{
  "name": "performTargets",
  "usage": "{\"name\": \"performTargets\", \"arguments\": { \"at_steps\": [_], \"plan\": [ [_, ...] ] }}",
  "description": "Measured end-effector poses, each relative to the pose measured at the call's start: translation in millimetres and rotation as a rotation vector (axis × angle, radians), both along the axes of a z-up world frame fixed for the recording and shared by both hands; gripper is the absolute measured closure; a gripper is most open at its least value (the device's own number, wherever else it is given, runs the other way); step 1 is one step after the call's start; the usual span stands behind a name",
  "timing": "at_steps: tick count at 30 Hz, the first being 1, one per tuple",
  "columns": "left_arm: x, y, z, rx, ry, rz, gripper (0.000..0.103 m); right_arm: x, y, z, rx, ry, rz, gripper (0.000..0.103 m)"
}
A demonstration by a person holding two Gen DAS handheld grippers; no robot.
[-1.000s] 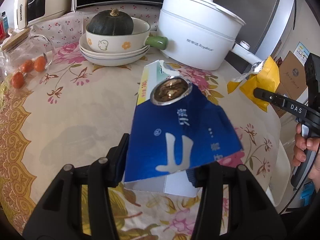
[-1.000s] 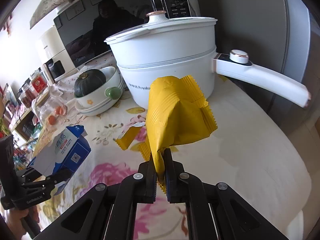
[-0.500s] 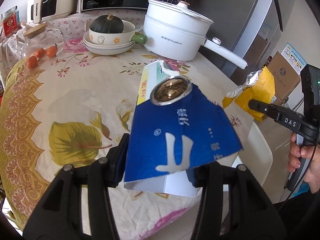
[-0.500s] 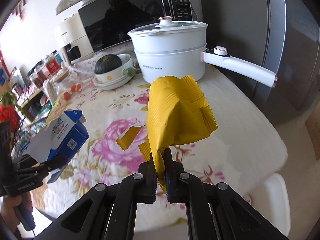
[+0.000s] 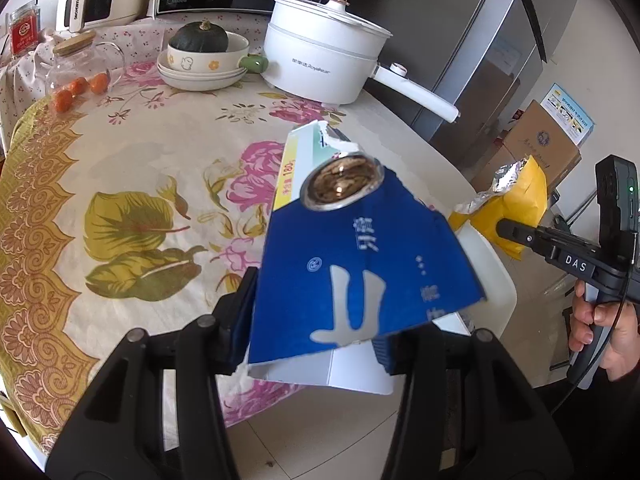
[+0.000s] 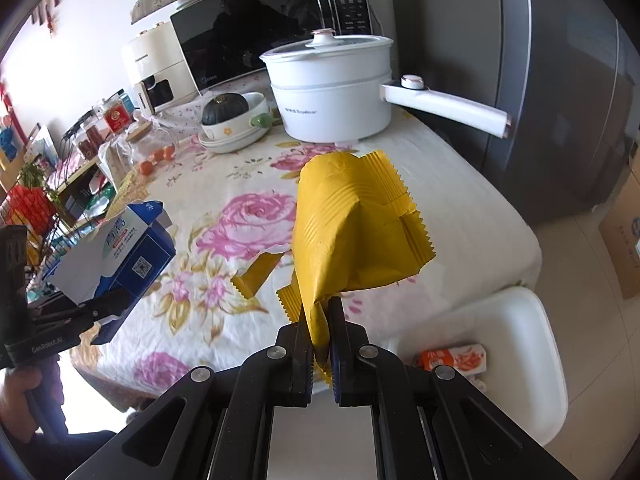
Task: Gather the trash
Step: 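Carry milk carton and yellow bag over the white bin and release both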
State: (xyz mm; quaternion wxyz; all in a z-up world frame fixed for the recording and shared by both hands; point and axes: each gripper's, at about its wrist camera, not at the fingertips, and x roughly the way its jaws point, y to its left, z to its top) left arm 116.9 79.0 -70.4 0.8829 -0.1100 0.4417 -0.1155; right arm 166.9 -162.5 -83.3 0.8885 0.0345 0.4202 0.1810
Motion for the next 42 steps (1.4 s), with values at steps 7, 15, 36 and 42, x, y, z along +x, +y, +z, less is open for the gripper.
{"name": "performTargets", "arguments": {
  "at_steps": [7, 15, 36, 42],
  "plan": [
    [-0.9, -27.5, -0.1, -0.034, 0.013, -0.060, 0.051, -12.0, -31.1, -15.8, -0.048, 0.082, -0.049, 0.096],
    [8.5, -80.5, -7.4, -0.035, 0.036, -0.168, 0.051, -18.3, -81.4, -29.8, -0.059, 0.130, -0.117, 0.096],
    [37.8, -242.4, -54.7, -0.025, 0.124, -0.430, 0.051, -40.5, -203.9, -83.6, -0.082, 0.261, -0.271, 0.096],
    [44.7, -260.1, -61.8, 0.003, 0.121, -0.450, 0.047, -38.3, -210.7, -85.8, -0.084, 0.270, -0.272, 0.096]
  ]
}}
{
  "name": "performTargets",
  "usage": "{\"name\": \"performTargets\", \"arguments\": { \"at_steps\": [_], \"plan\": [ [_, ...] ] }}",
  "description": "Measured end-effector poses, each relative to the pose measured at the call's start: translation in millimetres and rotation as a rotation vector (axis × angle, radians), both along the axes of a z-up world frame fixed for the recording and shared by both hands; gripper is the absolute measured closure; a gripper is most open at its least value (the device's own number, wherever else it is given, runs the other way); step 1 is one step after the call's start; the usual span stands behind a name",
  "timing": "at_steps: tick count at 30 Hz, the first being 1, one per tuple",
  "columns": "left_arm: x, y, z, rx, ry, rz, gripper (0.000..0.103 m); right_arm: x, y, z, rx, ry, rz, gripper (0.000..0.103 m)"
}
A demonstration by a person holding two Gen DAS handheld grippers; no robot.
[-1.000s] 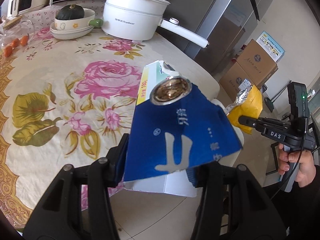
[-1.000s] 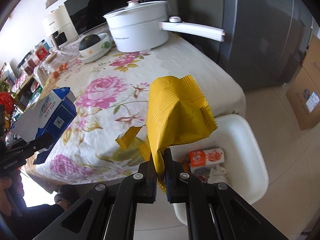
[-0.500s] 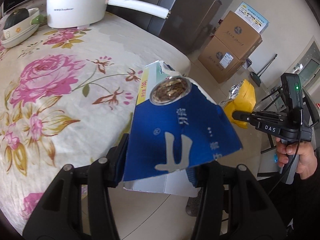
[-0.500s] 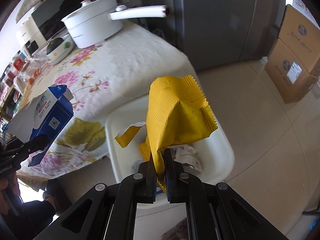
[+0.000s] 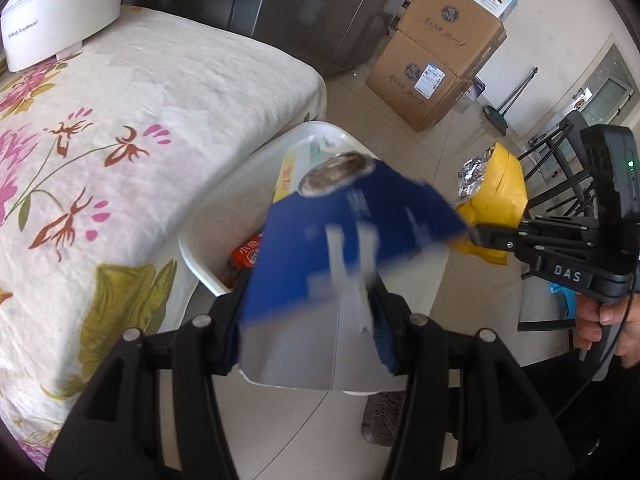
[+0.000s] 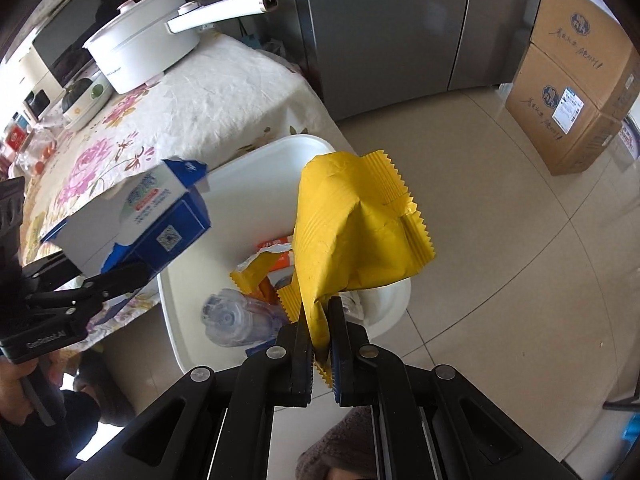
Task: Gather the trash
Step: 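Carry milk carton and yellow bag over the white bin and release both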
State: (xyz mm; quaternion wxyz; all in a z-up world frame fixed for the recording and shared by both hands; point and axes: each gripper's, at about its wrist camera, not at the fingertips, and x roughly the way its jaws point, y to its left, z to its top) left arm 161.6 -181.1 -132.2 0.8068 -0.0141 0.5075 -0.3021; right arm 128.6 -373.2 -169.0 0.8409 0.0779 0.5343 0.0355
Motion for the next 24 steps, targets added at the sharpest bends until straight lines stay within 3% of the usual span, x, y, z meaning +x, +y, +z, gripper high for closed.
{"name": "performTargets", "arguments": {
  "at_steps": [2, 6, 8, 11, 24],
  "plan": [
    [2.0, 0.7, 0.1, -0.005, -0.006, 0.006, 0.043, 1.1, -0.9, -0.1, -0.001, 0.002, 0.001, 0.096],
    [6.0, 3.1, 2.2, -0.009, -0.003, 0.044, 0.019, 2.4, -2.1, -0.7, 0.000, 0.003, -0.001, 0.096],
    [5.4, 6.9, 4.4, 0.000, -0.008, 0.046, 0.017, 2.7, -2.8, -0.9, 0.000, 0.003, 0.000, 0.096],
    [5.2, 13.9, 5.1, 0.038, -0.005, 0.058, 0.005, 4.0, -2.2, -1.4, 0.000, 0.005, 0.000, 0.096],
    [-15.1, 58.3, 18.7, 0.121, -0.037, 0.132, 0.001, 15.3, 22.8, 3.2, -0.011, 0.007, 0.023, 0.094]
  ]
}}
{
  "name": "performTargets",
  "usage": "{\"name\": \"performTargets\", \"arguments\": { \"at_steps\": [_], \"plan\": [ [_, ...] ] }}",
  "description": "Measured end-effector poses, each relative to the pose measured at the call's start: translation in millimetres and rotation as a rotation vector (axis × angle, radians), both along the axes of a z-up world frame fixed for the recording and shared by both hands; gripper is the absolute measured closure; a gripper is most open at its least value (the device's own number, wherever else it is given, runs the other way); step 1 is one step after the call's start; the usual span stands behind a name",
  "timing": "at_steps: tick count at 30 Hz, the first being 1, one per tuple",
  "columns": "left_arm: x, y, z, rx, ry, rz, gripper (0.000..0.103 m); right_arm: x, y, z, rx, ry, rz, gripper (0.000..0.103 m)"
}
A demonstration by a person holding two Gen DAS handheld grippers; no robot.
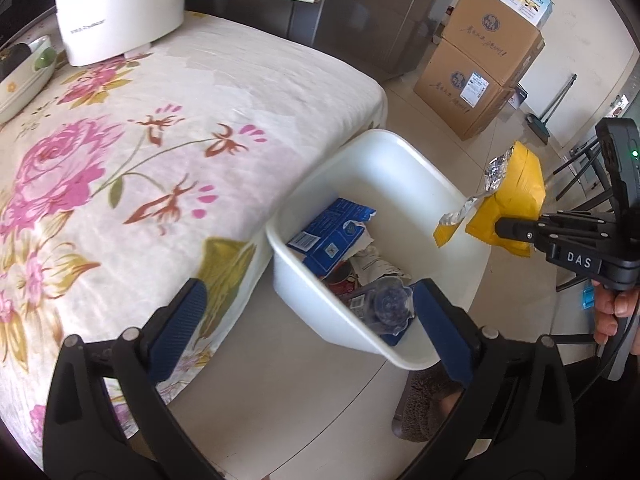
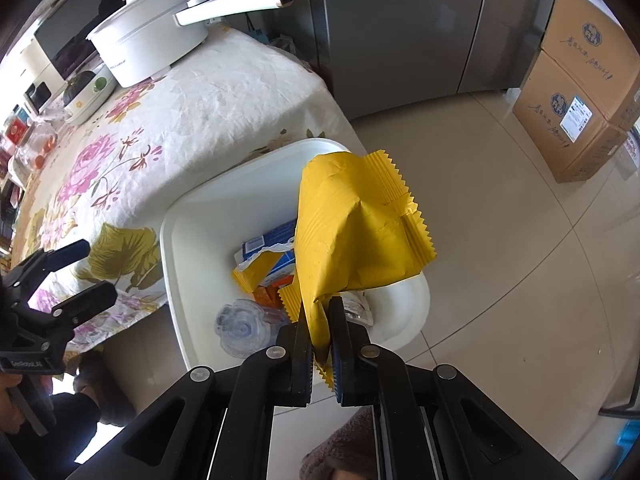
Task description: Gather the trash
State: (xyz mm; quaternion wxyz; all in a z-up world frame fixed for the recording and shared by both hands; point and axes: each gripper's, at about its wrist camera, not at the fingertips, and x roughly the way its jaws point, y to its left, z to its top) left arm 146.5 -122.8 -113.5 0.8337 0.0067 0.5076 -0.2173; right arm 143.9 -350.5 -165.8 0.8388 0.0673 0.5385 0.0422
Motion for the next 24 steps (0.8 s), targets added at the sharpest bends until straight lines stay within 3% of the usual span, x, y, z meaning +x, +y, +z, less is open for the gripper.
{"name": "performTargets", "arguments": {
  "at_steps": [3, 5, 7, 8, 24],
  "plan": [
    [-4.4, 8.3, 3.2, 0.004, -0.007, 0.016, 0.001, 4.3, 7.6, 2.1, -0.005, -0.003, 0.002, 0.093],
    [-7.8, 13.1, 6.0, 0.011, -0.016, 0.026, 0.001, 7.6, 11.3, 2.4, -0.004, 0.004, -0.011, 0.079],
    [-12.0, 19.9, 9.2, 0.018, -0.026, 0.037, 0.001, 9.8, 14.3, 3.6, 0.000, 0.006, -0.039, 0.027],
    [-12.2, 20.2, 10.2, 0.020, -0.029, 0.044, 0.001, 9.2, 15.8, 6.0, 0.000, -0.008, -0.054, 0.023],
    [-44.1, 70.0, 39.5, 0.018, -0.104, 0.125, 0.001, -6.5, 65.1, 40.4, -0.025, -0.100, 0.004, 0.020]
  ]
}}
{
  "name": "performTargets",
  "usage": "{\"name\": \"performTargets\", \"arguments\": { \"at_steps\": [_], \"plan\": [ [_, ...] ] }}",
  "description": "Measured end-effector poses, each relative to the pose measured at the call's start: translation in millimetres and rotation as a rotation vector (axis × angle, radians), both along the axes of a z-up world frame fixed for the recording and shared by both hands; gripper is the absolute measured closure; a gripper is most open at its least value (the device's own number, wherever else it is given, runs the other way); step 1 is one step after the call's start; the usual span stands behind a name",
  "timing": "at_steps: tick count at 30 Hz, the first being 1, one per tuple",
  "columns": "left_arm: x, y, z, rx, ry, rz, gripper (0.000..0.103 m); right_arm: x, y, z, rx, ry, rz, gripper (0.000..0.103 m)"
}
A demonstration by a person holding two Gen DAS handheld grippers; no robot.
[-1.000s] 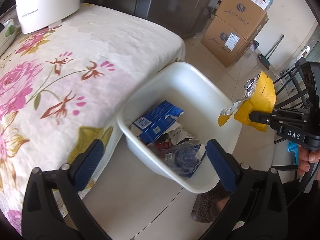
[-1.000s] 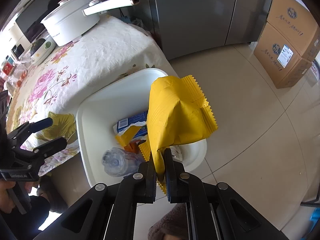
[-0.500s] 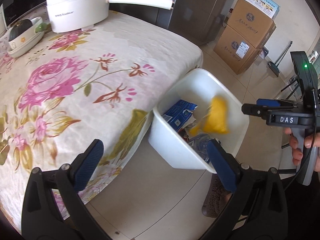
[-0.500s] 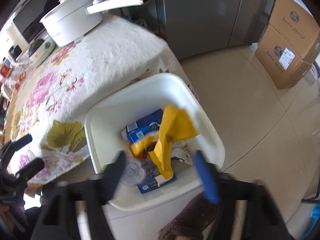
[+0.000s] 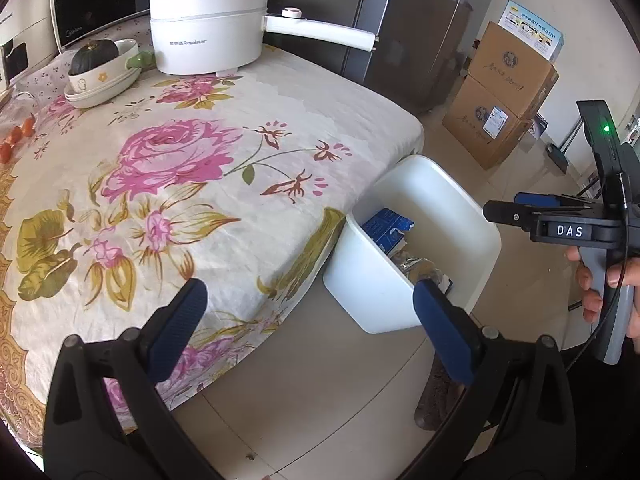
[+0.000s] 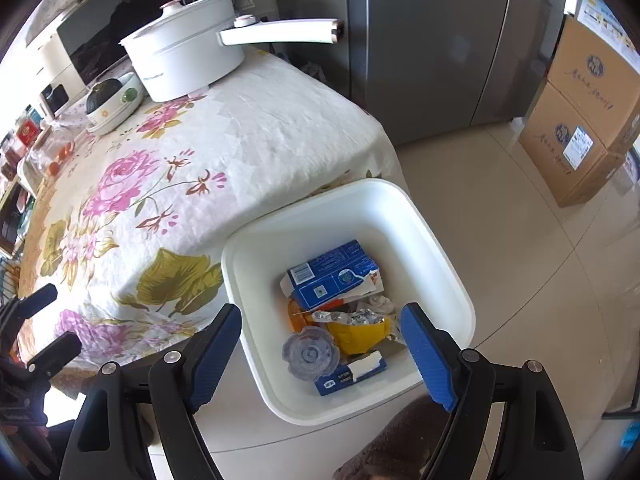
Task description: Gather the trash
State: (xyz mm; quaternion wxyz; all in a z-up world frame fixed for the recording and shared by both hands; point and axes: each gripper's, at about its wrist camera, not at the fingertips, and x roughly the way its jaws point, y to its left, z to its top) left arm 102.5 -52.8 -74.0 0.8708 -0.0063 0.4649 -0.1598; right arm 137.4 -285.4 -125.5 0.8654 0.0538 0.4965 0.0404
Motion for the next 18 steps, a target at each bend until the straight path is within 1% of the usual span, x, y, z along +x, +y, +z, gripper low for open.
{"name": "performTargets", "arguments": {
  "at_steps": [5, 7, 9, 12, 14, 16, 18],
  "plan": [
    [-11.9, 14.8, 9.5, 0.004, -0.034, 0.028, 0.001, -6.6, 8.8, 7.9, -0.013, -0.022, 0.010, 0.019],
    [-16.7, 20.8, 14.6, 0.015, -0.055, 0.054, 0.001, -11.0, 11.9, 13.2, -0.023, -0.041, 0.014, 0.019],
    [-22.6, 27.8, 22.4, 0.031, -0.089, 0.096, 0.001, -16.8, 15.6, 20.6, -0.040, -0.073, 0.015, 0.019],
    [-32.3, 40.6, 38.7, 0.036, -0.161, 0.168, 0.001, -29.0, 21.5, 36.6, -0.070, -0.150, 0.014, 0.019],
    [-38.8, 48.0, 46.8, 0.029, -0.189, 0.207, 0.001, -38.3, 26.6, 47.4, -0.083, -0.201, 0.011, 0.015],
    [-45.3, 54.2, 52.6, 0.015, -0.203, 0.247, 0.001, -48.1, 32.4, 56.9, -0.093, -0.250, 0.017, 0.008],
    [-49.7, 58.3, 54.3, 0.008, -0.186, 0.283, 0.001, -56.9, 38.6, 65.3, -0.112, -0.297, 0.021, 0.000]
  ]
}}
